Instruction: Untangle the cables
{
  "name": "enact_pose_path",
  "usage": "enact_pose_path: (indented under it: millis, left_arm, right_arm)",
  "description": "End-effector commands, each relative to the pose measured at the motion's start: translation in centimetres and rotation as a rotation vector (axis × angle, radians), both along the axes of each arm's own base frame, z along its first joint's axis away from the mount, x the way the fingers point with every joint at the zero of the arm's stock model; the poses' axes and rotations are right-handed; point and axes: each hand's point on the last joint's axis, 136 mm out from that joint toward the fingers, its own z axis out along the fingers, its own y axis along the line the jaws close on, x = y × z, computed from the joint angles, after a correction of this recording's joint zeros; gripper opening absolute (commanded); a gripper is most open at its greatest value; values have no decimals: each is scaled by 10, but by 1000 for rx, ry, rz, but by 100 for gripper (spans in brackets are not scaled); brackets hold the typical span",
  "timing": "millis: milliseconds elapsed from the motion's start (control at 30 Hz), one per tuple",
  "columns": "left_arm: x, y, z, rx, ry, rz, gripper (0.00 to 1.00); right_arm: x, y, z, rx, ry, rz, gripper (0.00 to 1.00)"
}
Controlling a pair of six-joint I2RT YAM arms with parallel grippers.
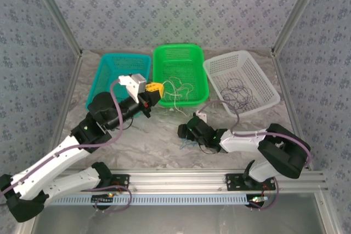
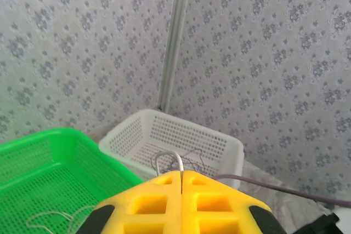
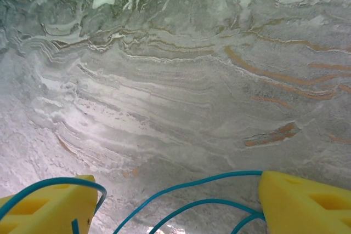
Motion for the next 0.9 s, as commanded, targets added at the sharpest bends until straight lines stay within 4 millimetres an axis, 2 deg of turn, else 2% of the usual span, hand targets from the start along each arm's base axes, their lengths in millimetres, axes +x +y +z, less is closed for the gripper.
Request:
enact_pose_path:
  millis: [0,100,200,333,600,667,767,867]
  left_arm:
    - [10,5,18,29,-45,39,0]
    - [24,8,19,43,-32,81,0]
    - [34,13,29,41,-54,113,0]
    - [42,17,61,-7,-107,114,0]
    - [63,16,109,-31,-164,124,0]
    - [71,10,112,-24,-152,108,0]
    - [86,1,105,6,-123,102,0]
    - [105,11,107,-28,-114,145,0]
  right_arm:
    - [-19,-35,-36,-89,101,-47,82]
    - [-19,-39,-36,-74,108,-60,82]
    - [-21,-44,-40,-72,121,-74,82]
    - [-25,-49,-47,-69,136,-88,81]
    - [-32,-54,-59,-77,161,-89,81]
    - [-32,-53,-59,-76,153,-87,82]
    - [-31,-48,-55,-71,143,-67,82]
    - [-33,-51,-58,-78,149,-71,81]
